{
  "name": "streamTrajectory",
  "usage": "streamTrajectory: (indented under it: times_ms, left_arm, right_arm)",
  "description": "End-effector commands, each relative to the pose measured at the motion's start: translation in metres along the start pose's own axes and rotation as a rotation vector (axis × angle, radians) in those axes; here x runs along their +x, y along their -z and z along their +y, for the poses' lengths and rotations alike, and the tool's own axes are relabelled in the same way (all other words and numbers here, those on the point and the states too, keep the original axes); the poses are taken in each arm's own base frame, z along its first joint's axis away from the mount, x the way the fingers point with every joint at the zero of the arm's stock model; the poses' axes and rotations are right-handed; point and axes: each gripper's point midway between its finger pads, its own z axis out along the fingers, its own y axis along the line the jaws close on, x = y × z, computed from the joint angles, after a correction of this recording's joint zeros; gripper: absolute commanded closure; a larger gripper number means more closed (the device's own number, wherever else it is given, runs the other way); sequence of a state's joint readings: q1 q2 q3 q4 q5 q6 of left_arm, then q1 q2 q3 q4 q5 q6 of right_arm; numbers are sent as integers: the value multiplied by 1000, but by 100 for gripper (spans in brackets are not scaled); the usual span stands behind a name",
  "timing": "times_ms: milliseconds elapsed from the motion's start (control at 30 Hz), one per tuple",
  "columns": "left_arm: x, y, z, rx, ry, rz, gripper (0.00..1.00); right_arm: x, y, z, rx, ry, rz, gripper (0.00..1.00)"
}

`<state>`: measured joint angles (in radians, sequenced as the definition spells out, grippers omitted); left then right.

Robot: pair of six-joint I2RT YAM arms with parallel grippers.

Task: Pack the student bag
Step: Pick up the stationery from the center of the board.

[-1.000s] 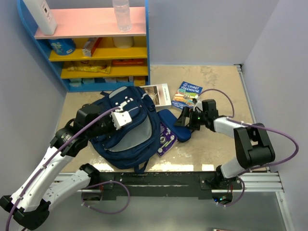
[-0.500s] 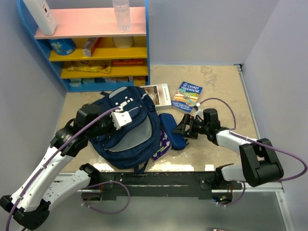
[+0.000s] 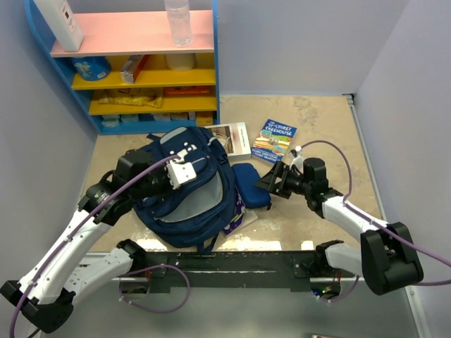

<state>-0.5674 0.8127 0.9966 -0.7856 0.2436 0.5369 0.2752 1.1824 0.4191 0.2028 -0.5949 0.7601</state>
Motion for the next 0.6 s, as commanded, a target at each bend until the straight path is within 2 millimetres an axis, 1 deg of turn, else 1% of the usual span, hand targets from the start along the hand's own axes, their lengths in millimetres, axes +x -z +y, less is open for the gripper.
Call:
streamTrajectory:
  times_ms: [0, 100, 200, 267, 300, 400, 500, 533, 567]
  left_arm:
    - [-42, 7, 25, -86, -68, -152, 100]
    - [-40, 7, 24, -88, -70, -151, 100]
    - [-39, 6, 24, -89, -75, -150, 100]
    - [-39, 6, 25, -92, -78, -148, 100]
    - [-39, 6, 25, -91, -76, -149, 100]
    - [-39, 7, 25, -91, -77, -150, 100]
    - [-40, 7, 26, -95, -76, -153, 100]
    - [-41, 7, 26, -94, -75, -155, 100]
    - [-41, 7, 25, -91, -73, -156, 100]
  right_arm:
    - [-24, 4, 51, -136, 23, -38, 14]
    - [-14, 1, 55, -152, 7, -13, 15]
    - [1, -4, 51, -142, -4, 13, 16]
    - [12, -8, 45, -137, -30, 37, 17]
    - [16, -9, 47, -145, -23, 45, 18]
    - [21, -11, 46, -141, -23, 49, 18]
    - [28, -17, 37, -131, -47, 55, 18]
    - [37, -19, 27, -117, -82, 67, 18]
    - [40, -21, 22, -116, -95, 66, 18]
